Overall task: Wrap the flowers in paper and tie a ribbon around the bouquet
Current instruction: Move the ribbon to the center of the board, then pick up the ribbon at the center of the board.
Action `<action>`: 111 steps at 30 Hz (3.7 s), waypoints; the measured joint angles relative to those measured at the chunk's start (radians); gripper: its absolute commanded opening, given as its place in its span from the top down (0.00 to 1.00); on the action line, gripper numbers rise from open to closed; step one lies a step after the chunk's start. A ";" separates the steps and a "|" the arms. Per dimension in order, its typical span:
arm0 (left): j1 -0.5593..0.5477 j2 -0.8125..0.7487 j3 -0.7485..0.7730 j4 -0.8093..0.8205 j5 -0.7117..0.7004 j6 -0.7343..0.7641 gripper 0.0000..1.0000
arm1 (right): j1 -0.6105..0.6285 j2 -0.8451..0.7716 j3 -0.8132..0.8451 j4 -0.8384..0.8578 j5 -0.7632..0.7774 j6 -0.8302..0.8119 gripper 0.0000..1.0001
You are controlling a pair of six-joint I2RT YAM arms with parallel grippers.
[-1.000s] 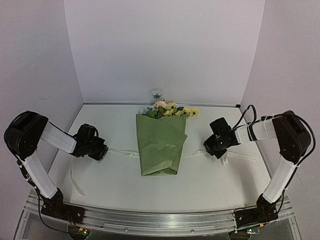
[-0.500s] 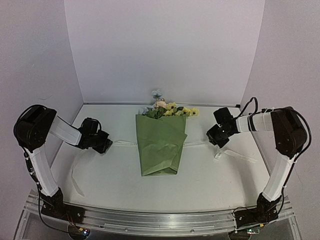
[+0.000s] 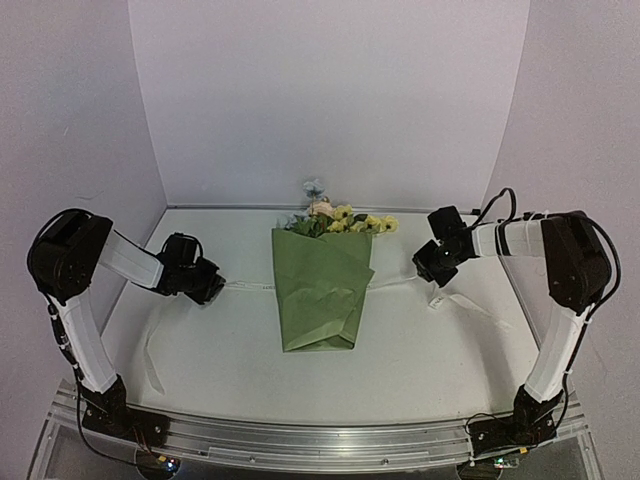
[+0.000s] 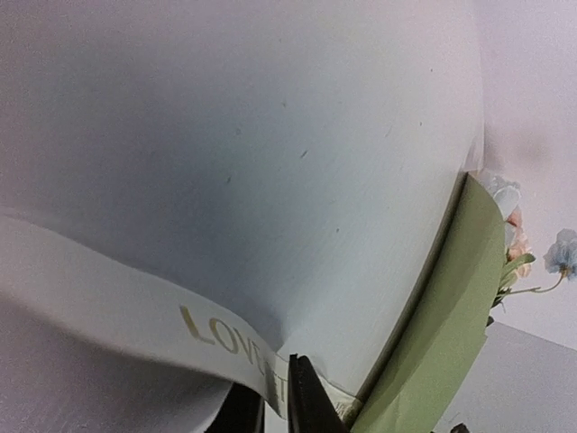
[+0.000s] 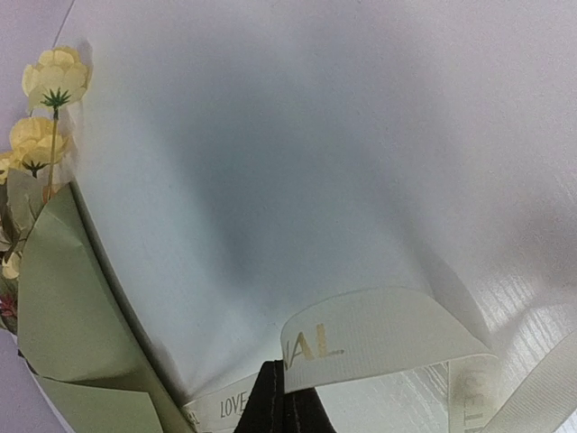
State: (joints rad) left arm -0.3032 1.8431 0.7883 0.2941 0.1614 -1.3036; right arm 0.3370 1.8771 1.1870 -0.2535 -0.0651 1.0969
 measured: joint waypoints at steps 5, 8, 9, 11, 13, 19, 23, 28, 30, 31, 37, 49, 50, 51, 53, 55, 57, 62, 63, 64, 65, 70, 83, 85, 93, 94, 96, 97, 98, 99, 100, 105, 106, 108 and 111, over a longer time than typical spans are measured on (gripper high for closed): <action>0.017 -0.052 -0.043 0.002 -0.021 -0.004 0.58 | 0.001 0.000 -0.004 -0.002 -0.004 -0.012 0.68; 0.025 -0.081 -0.065 -0.002 -0.025 -0.005 0.54 | 0.002 -0.009 -0.018 -0.003 -0.009 -0.022 0.52; 0.026 -0.091 -0.071 -0.007 -0.026 -0.005 0.53 | 0.002 -0.017 -0.025 -0.006 -0.010 -0.032 0.48; 0.028 -0.115 -0.079 -0.032 -0.027 -0.002 0.50 | 0.002 -0.044 -0.038 -0.017 -0.011 -0.042 0.40; 0.029 -0.148 -0.083 -0.074 -0.033 -0.001 0.48 | 0.002 -0.087 -0.044 -0.041 -0.011 -0.055 0.34; 0.039 -0.326 -0.091 -0.225 -0.063 -0.016 0.42 | 0.002 -0.264 -0.082 -0.087 0.006 -0.082 0.20; 0.081 -0.440 -0.135 -0.299 -0.067 -0.037 0.38 | -0.012 -0.402 -0.194 -0.124 0.028 -0.075 0.19; 0.132 -0.481 -0.205 -0.349 -0.049 -0.067 0.36 | -0.066 -0.498 -0.353 -0.168 0.049 -0.050 0.20; 0.138 -0.480 -0.224 -0.360 -0.040 -0.078 0.34 | -0.089 -0.490 -0.385 -0.182 0.049 -0.042 0.21; 0.138 -0.478 -0.227 -0.368 -0.036 -0.083 0.32 | -0.095 -0.480 -0.390 -0.183 0.047 -0.039 0.22; 0.145 -0.419 -0.226 -0.333 -0.022 -0.109 0.28 | -0.135 -0.365 -0.387 -0.104 0.014 -0.014 0.25; 0.181 -0.351 -0.199 -0.285 -0.083 -0.138 0.28 | -0.189 -0.244 -0.329 -0.007 -0.020 -0.002 0.50; 0.188 -0.351 -0.198 -0.288 -0.092 -0.138 0.28 | -0.191 -0.244 -0.326 -0.004 -0.021 -0.001 0.53; 0.196 -0.348 -0.192 -0.295 -0.098 -0.136 0.28 | -0.194 -0.244 -0.323 -0.002 -0.023 -0.008 0.57; 0.218 -0.335 -0.177 -0.304 -0.109 -0.133 0.30 | -0.199 -0.241 -0.315 0.001 -0.026 -0.010 0.63; 0.240 -0.321 -0.163 -0.305 -0.114 -0.133 0.31 | -0.204 -0.240 -0.309 0.006 -0.027 -0.018 0.69; 0.259 -0.311 -0.153 -0.309 -0.118 -0.133 0.35 | -0.206 -0.240 -0.306 0.007 -0.029 -0.016 0.75; 0.277 -0.287 -0.133 -0.322 -0.148 -0.129 0.45 | -0.208 -0.240 -0.303 0.007 -0.030 -0.024 0.72; 0.280 -0.278 -0.125 -0.323 -0.152 -0.129 0.46 | -0.209 -0.240 -0.302 0.007 -0.032 -0.023 0.67; 0.282 -0.269 -0.116 -0.324 -0.157 -0.129 0.47 | -0.209 -0.240 -0.300 0.007 -0.033 -0.023 0.61; 0.284 -0.260 -0.108 -0.327 -0.160 -0.127 0.49 | -0.210 -0.240 -0.299 0.008 -0.035 -0.018 0.57; 0.287 -0.238 -0.088 -0.332 -0.172 -0.117 0.52 | -0.210 -0.240 -0.305 0.017 -0.059 -0.006 0.49; 0.292 -0.214 -0.070 -0.354 -0.197 -0.085 0.79 | -0.211 -0.140 -0.296 0.076 -0.108 0.040 0.88; 0.297 -0.206 -0.067 -0.356 -0.199 -0.076 0.84 | -0.211 -0.136 -0.295 0.076 -0.107 0.041 0.93; 0.329 -0.177 -0.027 -0.398 -0.215 -0.020 0.99 | -0.211 -0.141 -0.207 0.005 -0.046 -0.027 1.00; 0.331 -0.173 -0.017 -0.410 -0.220 -0.011 1.00 | -0.210 -0.147 -0.184 -0.014 -0.029 -0.048 1.00; 0.338 -0.171 0.006 -0.435 -0.232 0.013 1.00 | -0.210 -0.165 -0.142 -0.042 0.009 -0.090 1.00; 0.342 -0.171 0.019 -0.446 -0.241 0.025 1.00 | -0.210 -0.177 -0.124 -0.055 0.033 -0.113 1.00; 0.347 -0.171 0.034 -0.459 -0.248 0.035 1.00 | -0.210 -0.192 -0.108 -0.065 0.056 -0.135 1.00; 0.355 -0.171 0.051 -0.470 -0.259 0.048 1.00 | -0.210 -0.208 -0.094 -0.076 0.081 -0.158 1.00; 0.361 -0.171 0.067 -0.480 -0.269 0.060 1.00 | -0.211 -0.220 -0.085 -0.084 0.101 -0.176 1.00; 0.400 -0.172 0.139 -0.502 -0.305 0.131 1.00 | -0.211 -0.263 -0.050 -0.119 0.206 -0.276 1.00; 0.404 -0.172 0.151 -0.505 -0.307 0.145 1.00 | -0.210 -0.266 -0.047 -0.124 0.225 -0.292 1.00; 0.408 -0.172 0.172 -0.510 -0.307 0.176 1.00 | -0.211 -0.267 -0.040 -0.138 0.264 -0.321 1.00; 0.408 -0.172 0.199 -0.517 -0.291 0.214 1.00 | -0.215 -0.267 -0.025 -0.166 0.319 -0.352 1.00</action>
State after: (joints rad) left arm 0.1047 1.6707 0.9877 -0.2232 -0.1298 -1.0896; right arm 0.1219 1.6104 1.1624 -0.4199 0.2542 0.7444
